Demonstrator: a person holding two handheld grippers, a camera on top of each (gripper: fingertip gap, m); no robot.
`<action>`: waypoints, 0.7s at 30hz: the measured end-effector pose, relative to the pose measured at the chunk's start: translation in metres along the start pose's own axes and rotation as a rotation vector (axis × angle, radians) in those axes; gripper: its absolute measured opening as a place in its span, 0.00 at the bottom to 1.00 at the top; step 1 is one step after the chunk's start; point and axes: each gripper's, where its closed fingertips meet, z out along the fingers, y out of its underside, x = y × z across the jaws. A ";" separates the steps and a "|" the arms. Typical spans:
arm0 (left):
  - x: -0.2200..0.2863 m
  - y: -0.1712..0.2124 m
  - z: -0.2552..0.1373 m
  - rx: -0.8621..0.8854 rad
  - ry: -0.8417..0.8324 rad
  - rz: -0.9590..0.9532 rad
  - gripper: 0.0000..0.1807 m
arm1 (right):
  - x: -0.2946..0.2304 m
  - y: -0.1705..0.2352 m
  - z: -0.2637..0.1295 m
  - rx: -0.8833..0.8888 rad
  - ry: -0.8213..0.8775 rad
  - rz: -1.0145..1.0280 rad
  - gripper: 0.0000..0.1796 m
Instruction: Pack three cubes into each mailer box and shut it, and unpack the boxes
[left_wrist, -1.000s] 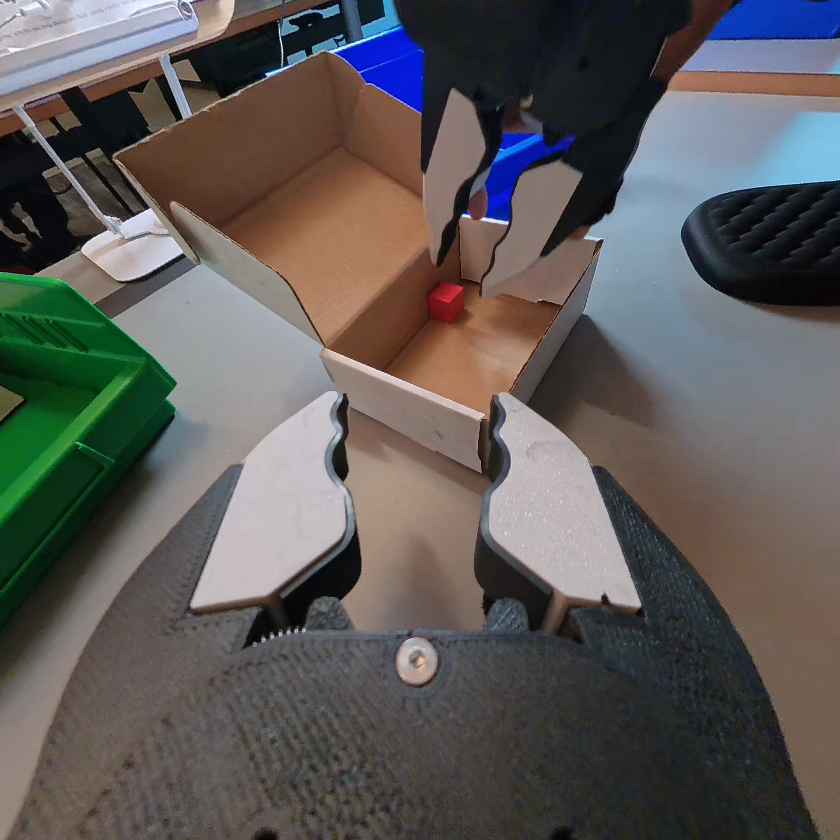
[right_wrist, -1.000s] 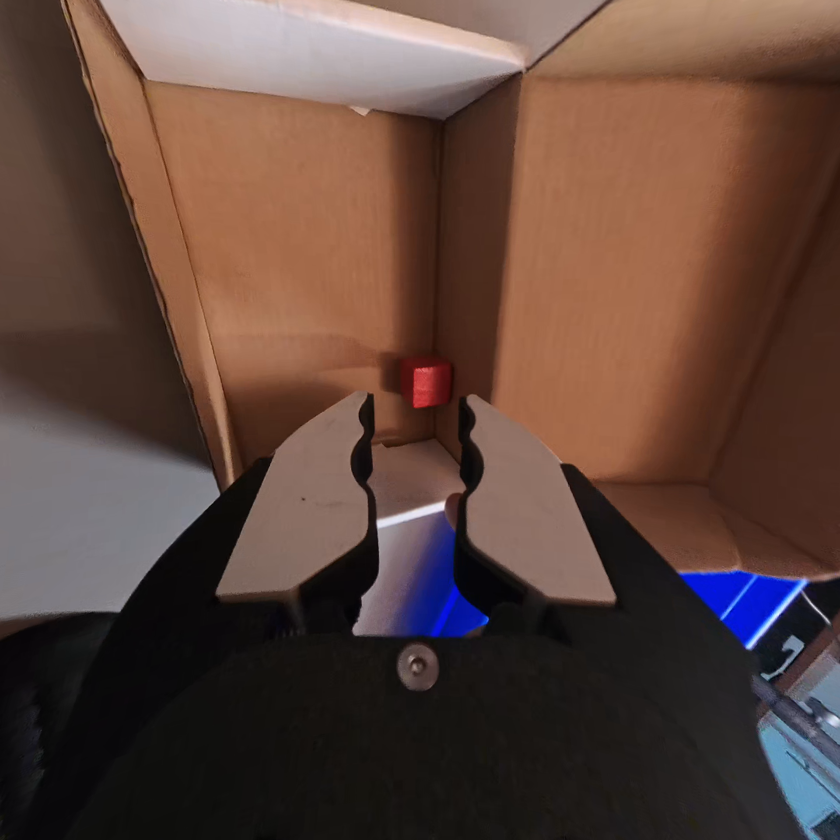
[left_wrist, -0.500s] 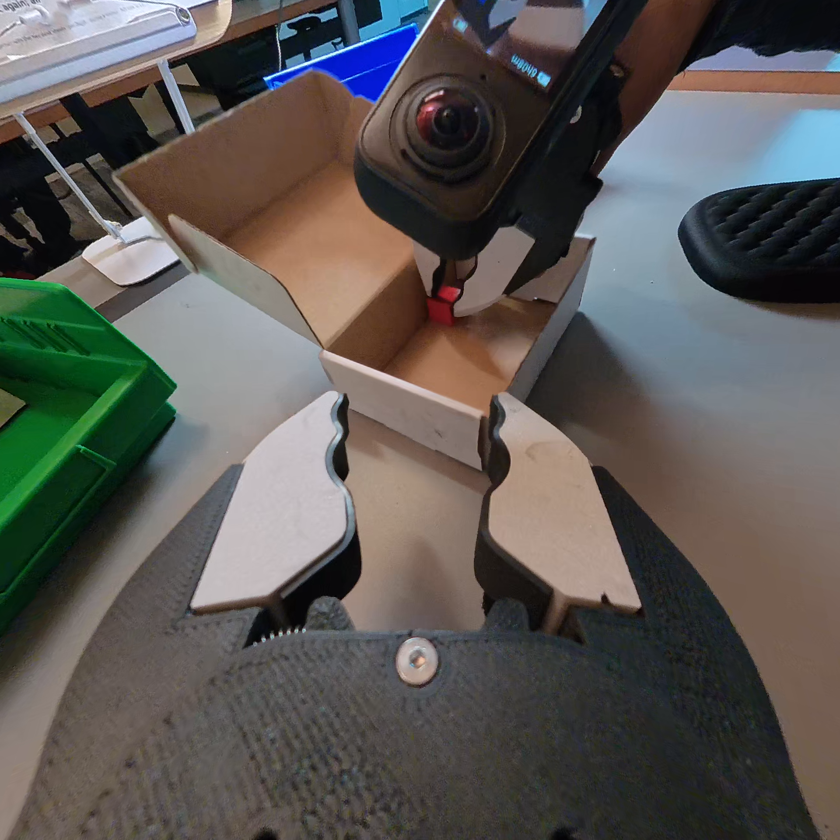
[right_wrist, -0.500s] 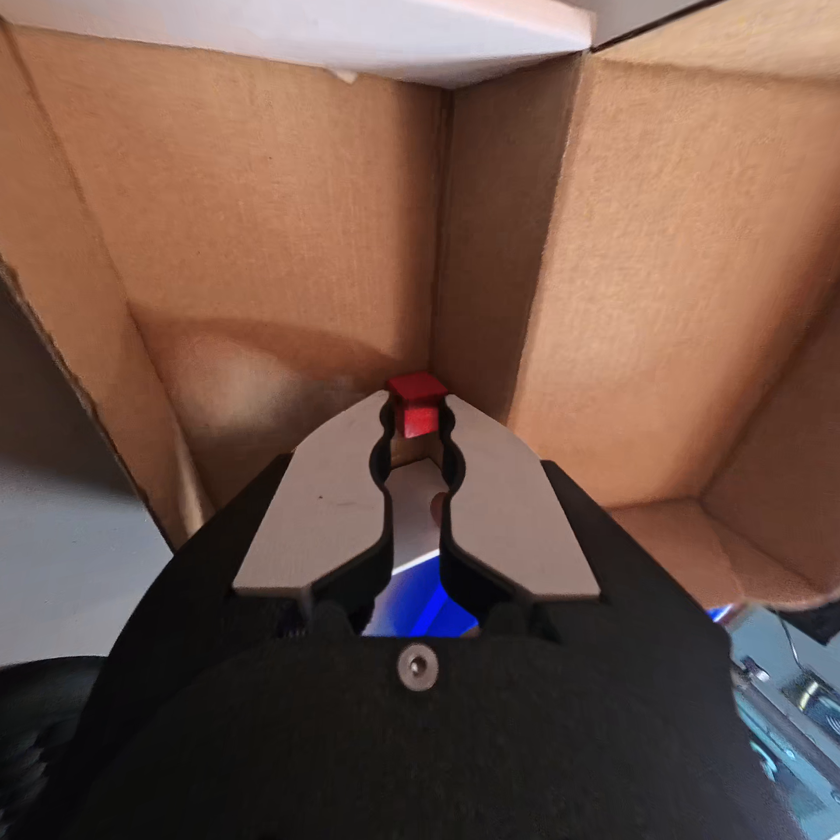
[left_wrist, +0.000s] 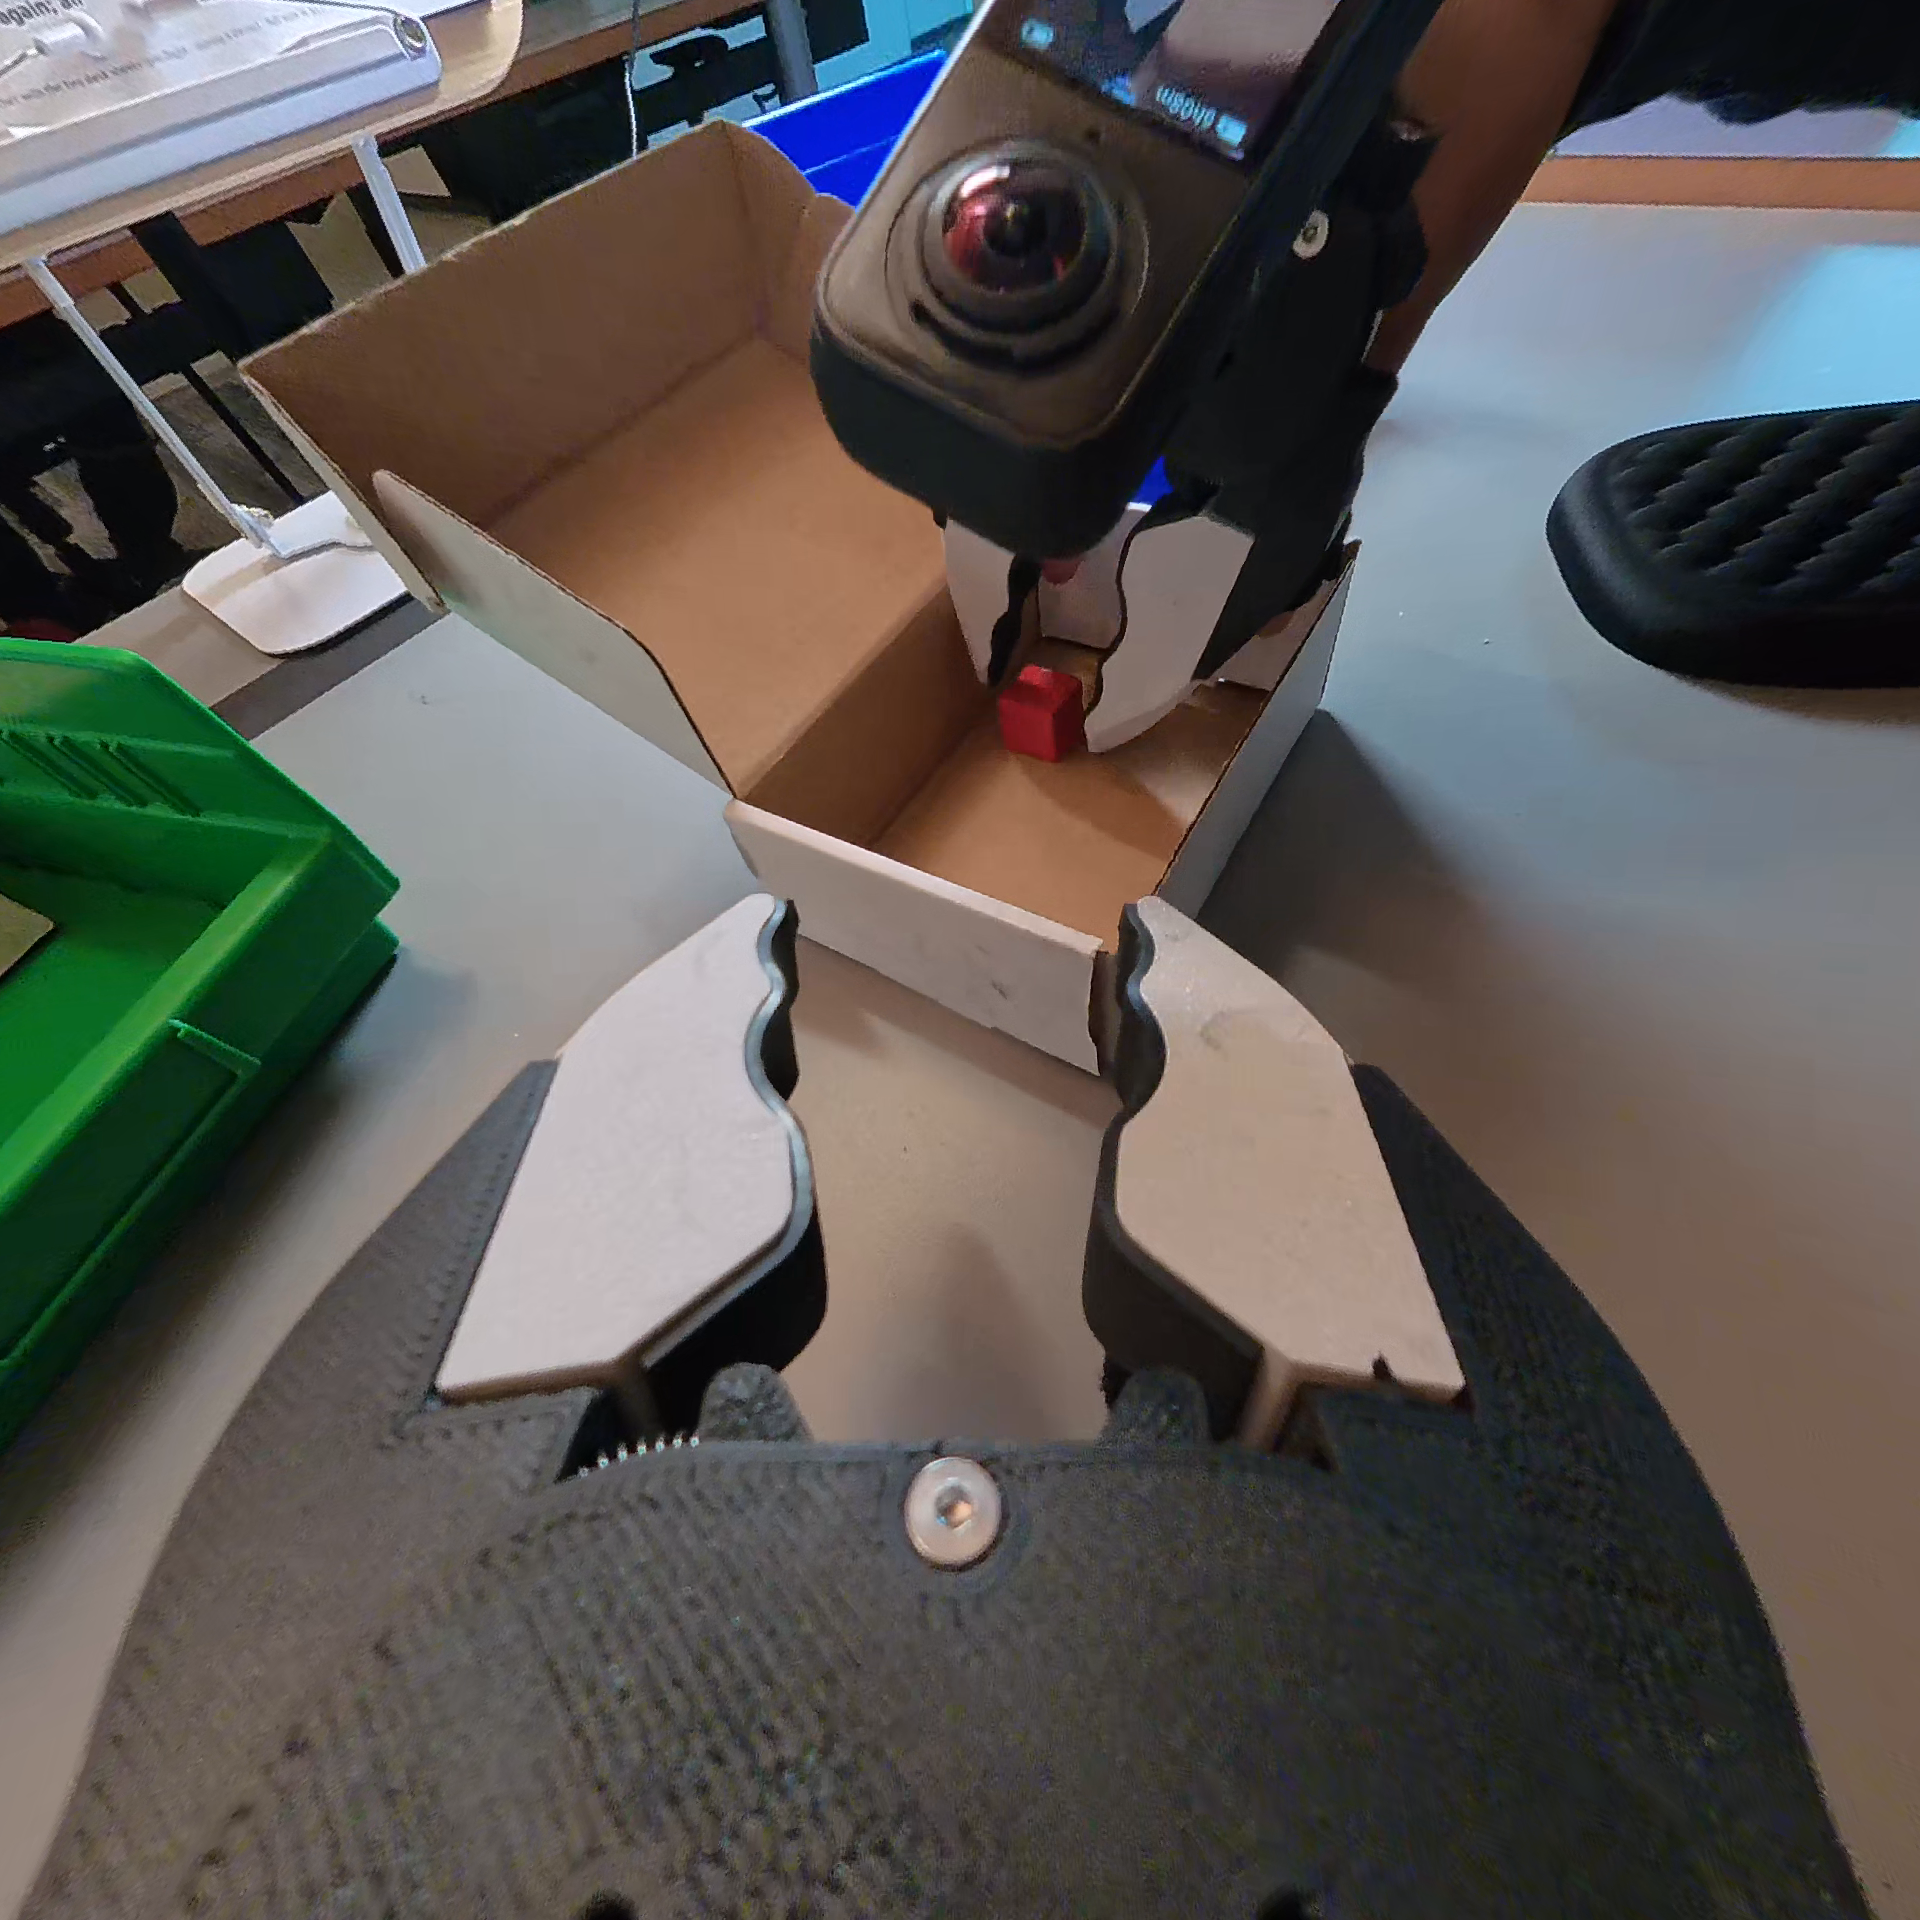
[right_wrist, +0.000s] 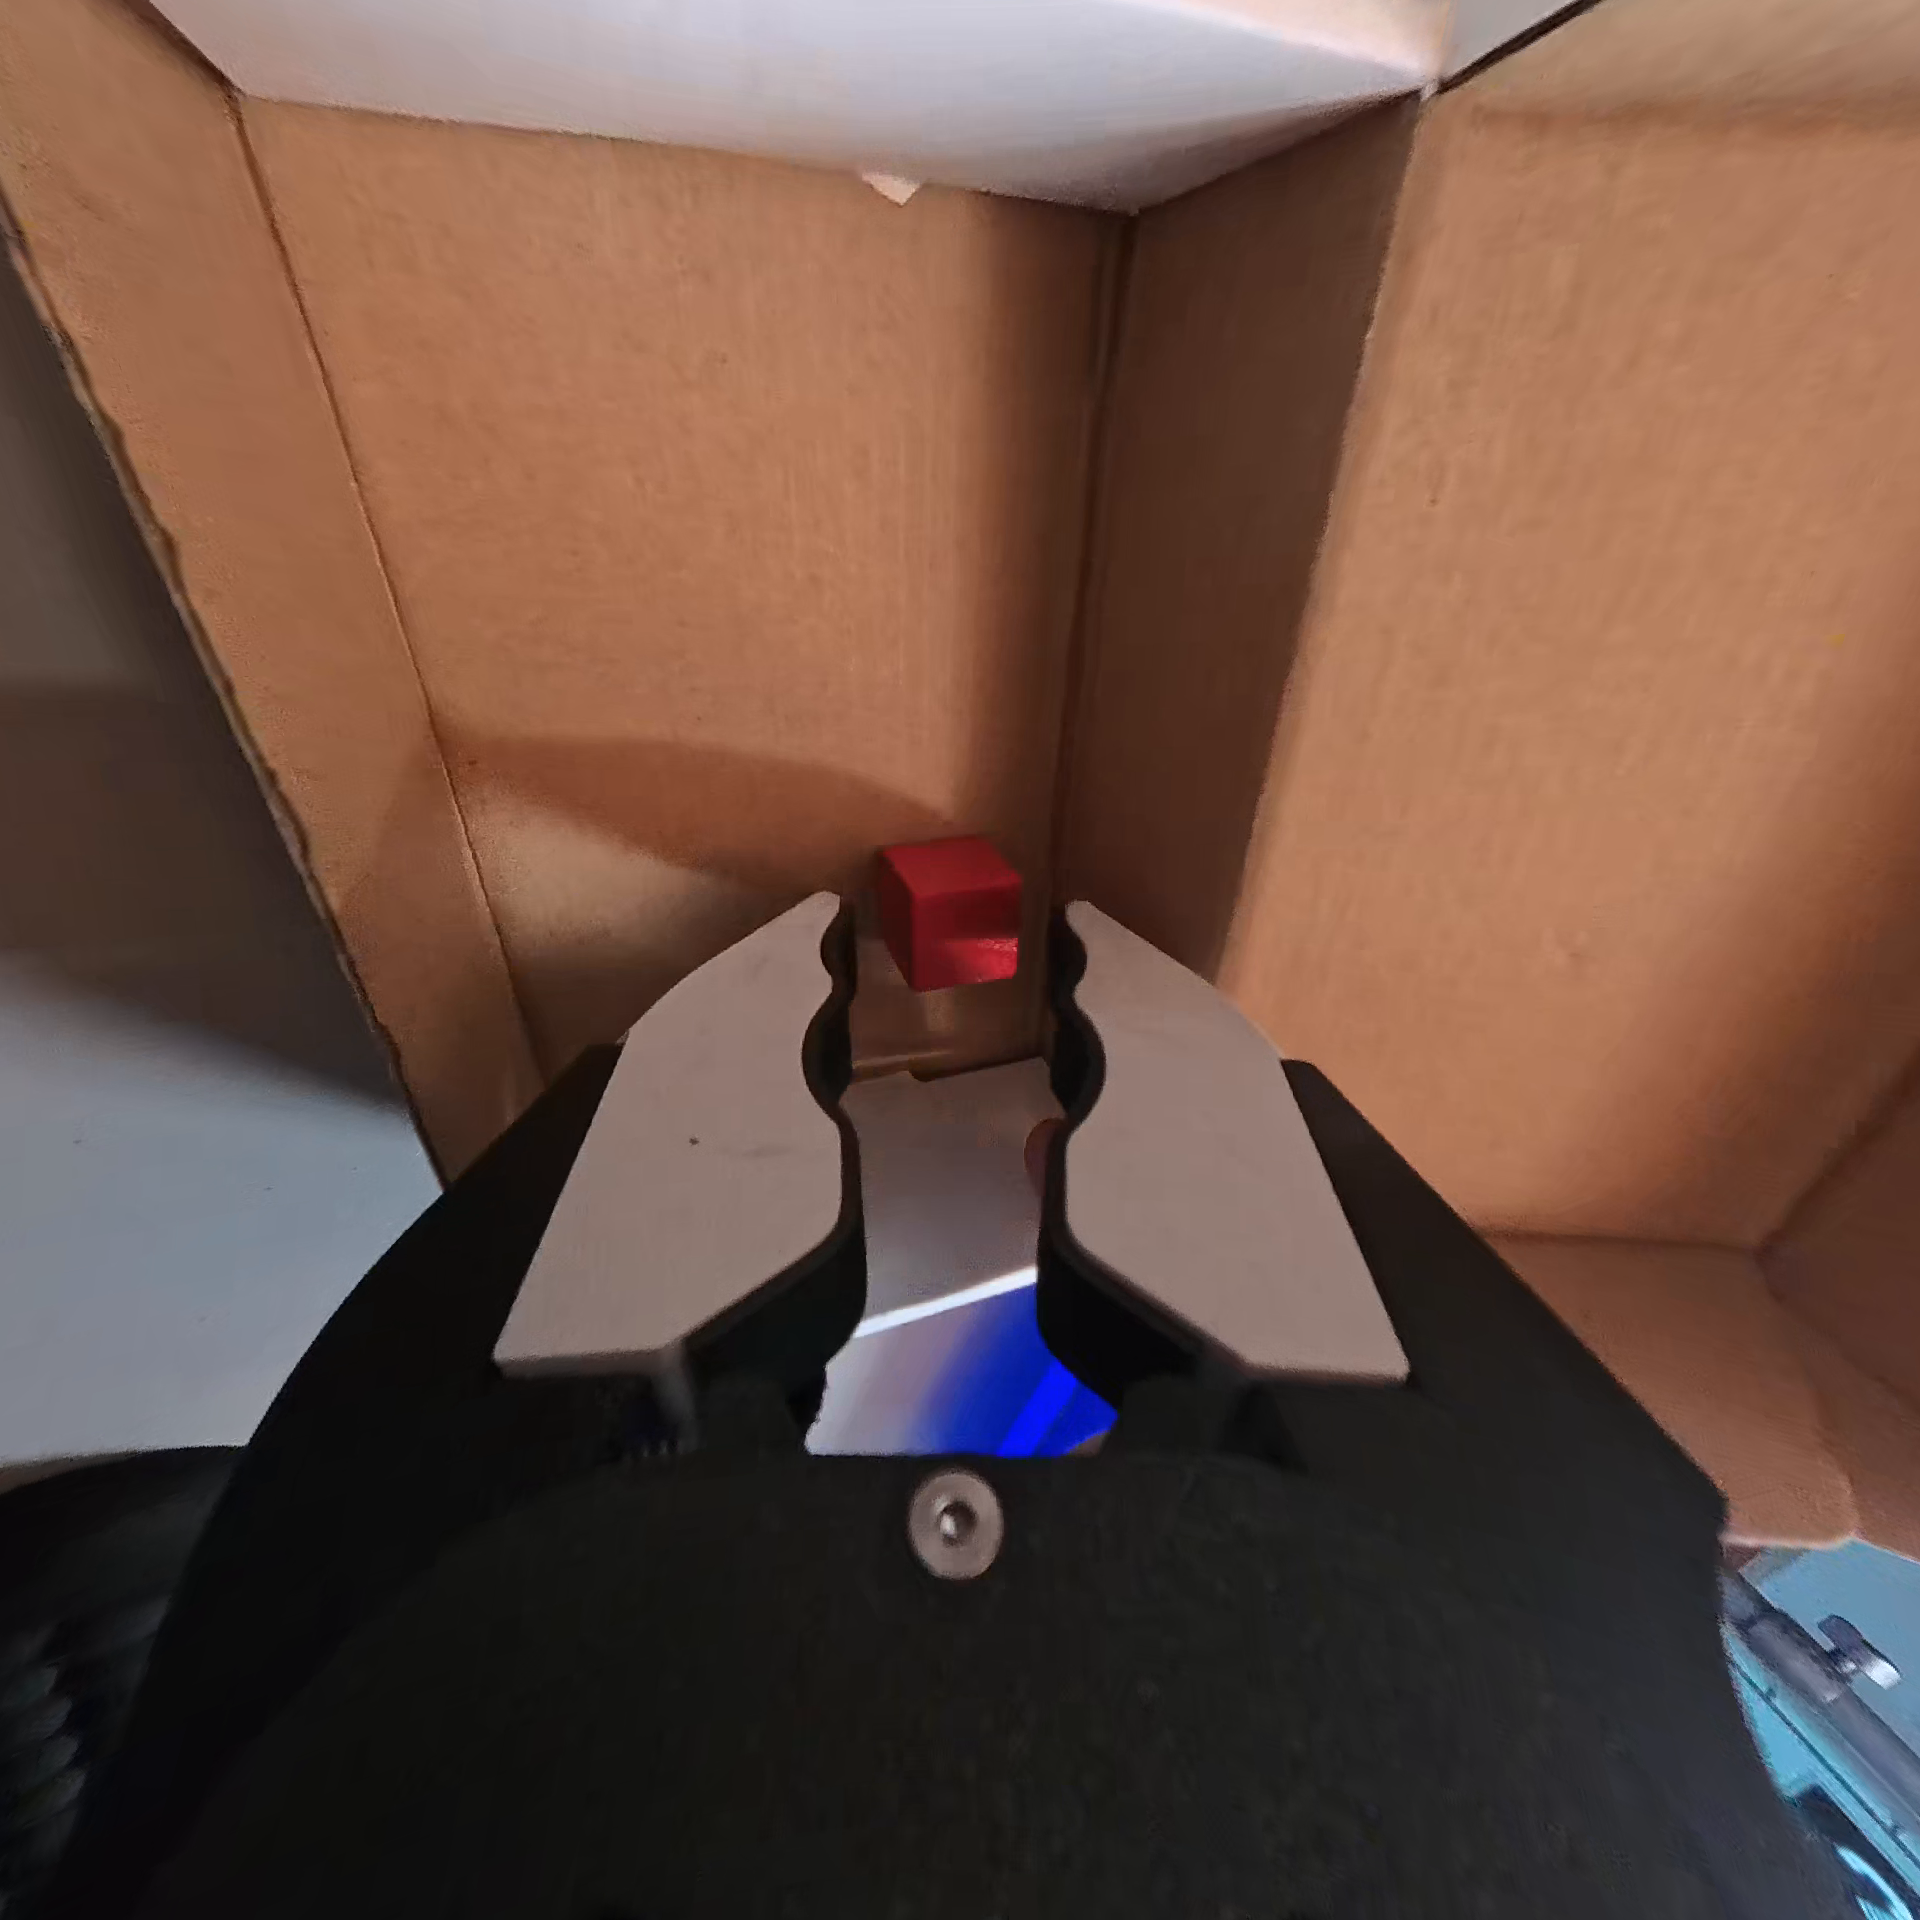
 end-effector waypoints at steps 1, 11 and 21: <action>0.000 0.000 0.000 0.001 0.000 -0.001 0.32 | -0.001 0.000 0.001 -0.002 -0.003 -0.003 0.19; 0.000 0.000 0.001 -0.002 -0.001 -0.004 0.32 | 0.001 -0.005 -0.021 0.067 -0.004 0.009 0.11; 0.000 -0.001 0.000 0.002 -0.004 -0.001 0.32 | 0.026 0.013 -0.084 0.146 0.030 0.089 0.12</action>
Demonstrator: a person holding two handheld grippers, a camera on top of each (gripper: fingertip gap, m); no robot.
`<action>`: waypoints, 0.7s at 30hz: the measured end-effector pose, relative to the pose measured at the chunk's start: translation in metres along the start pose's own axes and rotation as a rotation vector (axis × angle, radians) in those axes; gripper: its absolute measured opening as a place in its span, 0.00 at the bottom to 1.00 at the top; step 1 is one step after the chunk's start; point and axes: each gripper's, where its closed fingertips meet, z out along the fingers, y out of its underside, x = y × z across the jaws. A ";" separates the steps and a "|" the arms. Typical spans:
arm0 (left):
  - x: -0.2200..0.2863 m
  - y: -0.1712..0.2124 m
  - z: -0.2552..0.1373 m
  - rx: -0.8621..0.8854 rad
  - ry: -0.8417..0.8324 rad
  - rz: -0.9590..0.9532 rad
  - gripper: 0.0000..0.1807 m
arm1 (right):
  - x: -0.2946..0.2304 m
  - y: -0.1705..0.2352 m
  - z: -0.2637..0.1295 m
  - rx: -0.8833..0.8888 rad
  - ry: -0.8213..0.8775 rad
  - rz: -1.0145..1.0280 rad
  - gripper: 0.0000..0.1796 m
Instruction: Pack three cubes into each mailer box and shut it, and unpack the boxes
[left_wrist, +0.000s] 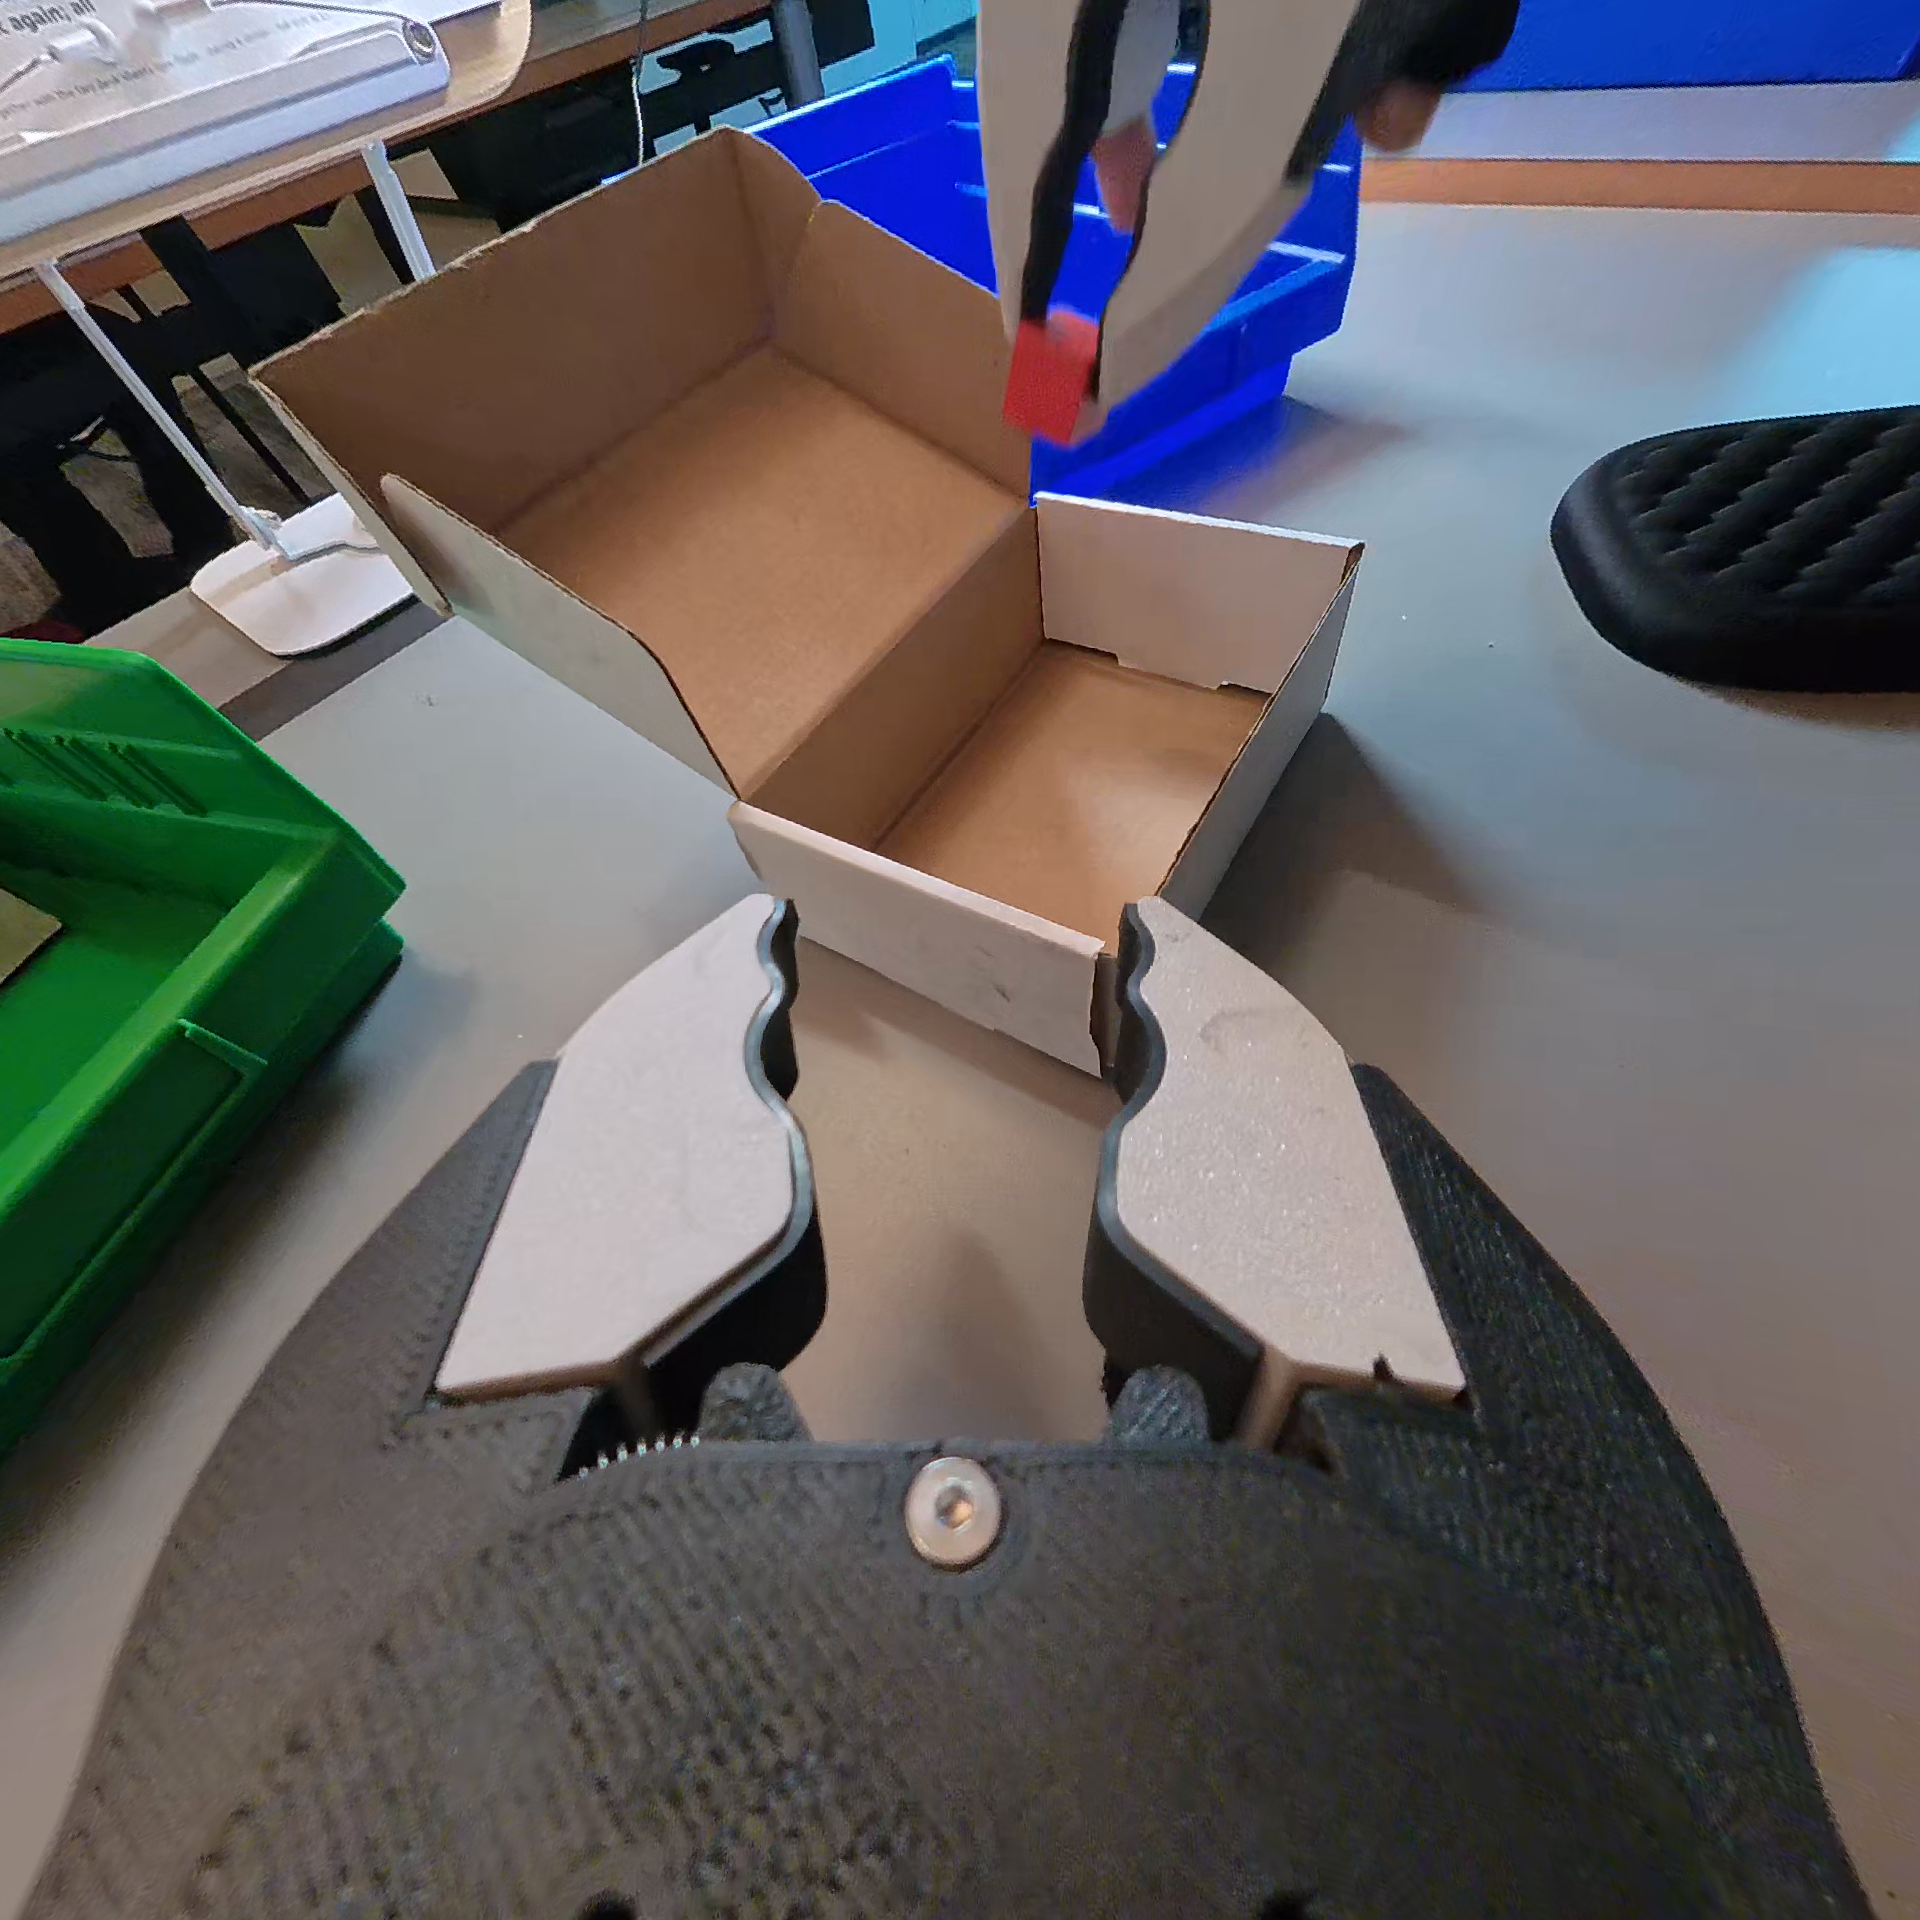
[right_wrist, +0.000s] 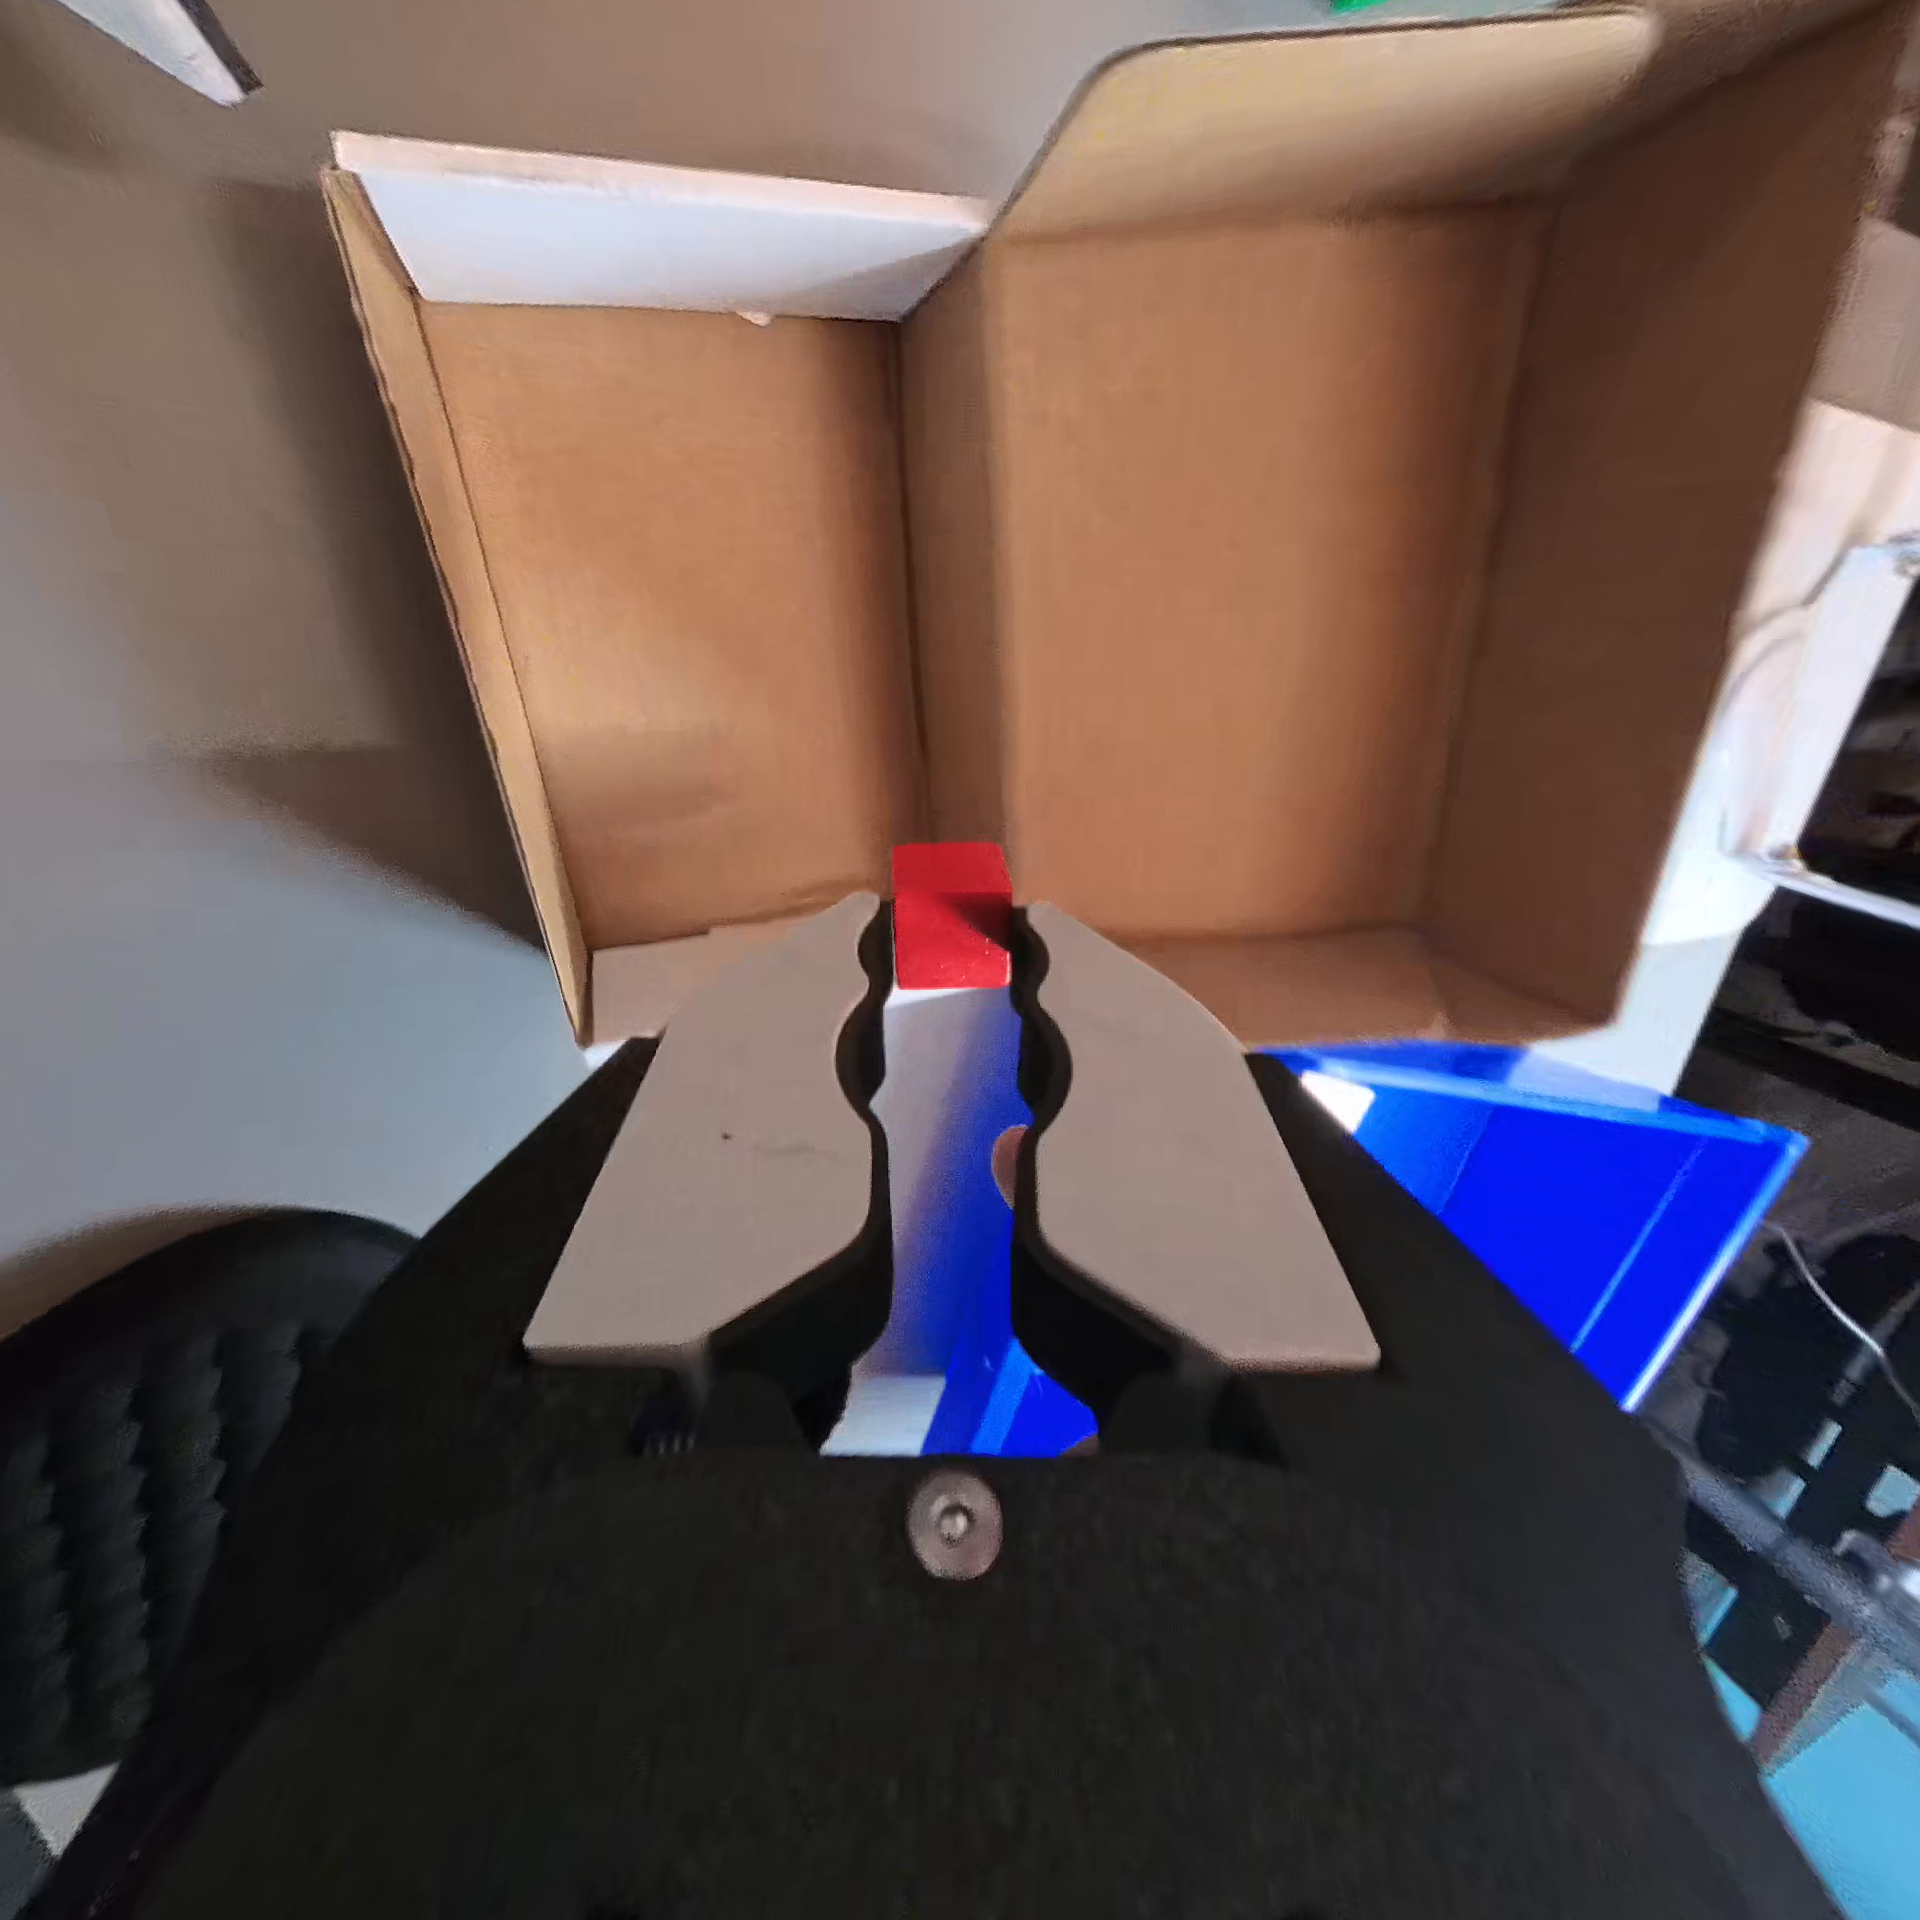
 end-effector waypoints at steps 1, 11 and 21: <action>0.000 0.000 0.000 0.001 0.000 0.001 0.32 | 0.005 0.004 -0.008 0.004 0.008 0.014 0.11; 0.002 -0.001 0.000 0.002 0.001 0.013 0.32 | 0.074 0.105 -0.030 -0.172 0.067 0.204 0.12; 0.003 -0.003 -0.001 0.020 0.004 0.043 0.32 | 0.104 0.217 0.053 -0.364 -0.037 0.370 0.12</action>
